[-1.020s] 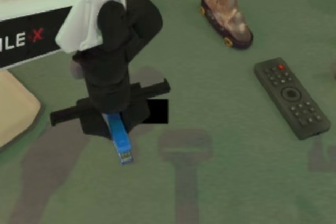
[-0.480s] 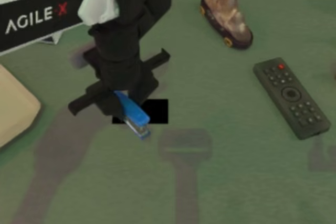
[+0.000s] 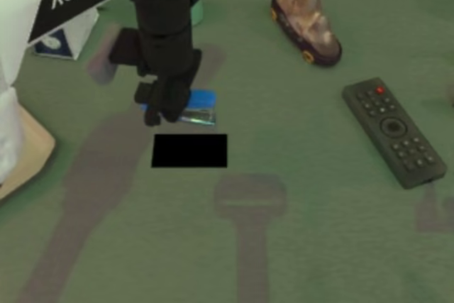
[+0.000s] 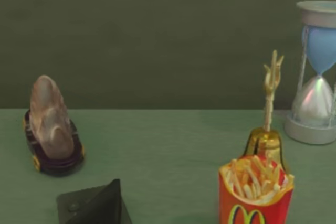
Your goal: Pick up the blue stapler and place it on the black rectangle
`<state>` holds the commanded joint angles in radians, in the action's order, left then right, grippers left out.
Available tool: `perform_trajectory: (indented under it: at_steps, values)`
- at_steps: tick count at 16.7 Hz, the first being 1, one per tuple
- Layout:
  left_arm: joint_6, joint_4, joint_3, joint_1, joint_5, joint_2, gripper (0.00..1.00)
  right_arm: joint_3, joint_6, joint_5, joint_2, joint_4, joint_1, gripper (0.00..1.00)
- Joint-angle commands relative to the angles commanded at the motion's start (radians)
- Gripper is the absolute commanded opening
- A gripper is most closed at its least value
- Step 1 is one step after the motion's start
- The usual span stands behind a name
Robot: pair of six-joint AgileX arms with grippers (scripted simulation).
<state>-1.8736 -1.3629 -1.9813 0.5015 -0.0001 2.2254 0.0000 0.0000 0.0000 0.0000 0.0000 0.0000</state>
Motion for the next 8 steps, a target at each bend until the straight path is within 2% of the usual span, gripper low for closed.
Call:
perform_trajectory:
  at_steps: [4, 8]
  values:
    - [-0.139, -0.026, -0.098, -0.025, 0.0, 0.049, 0.0, 0.0, 0.0, 0.0, 0.0, 0.0, 0.0, 1.0]
    - [-0.148, -0.027, -0.105, -0.027, 0.001, 0.052, 0.0, 0.0, 0.0, 0.0, 0.0, 0.0, 0.0, 1.0]
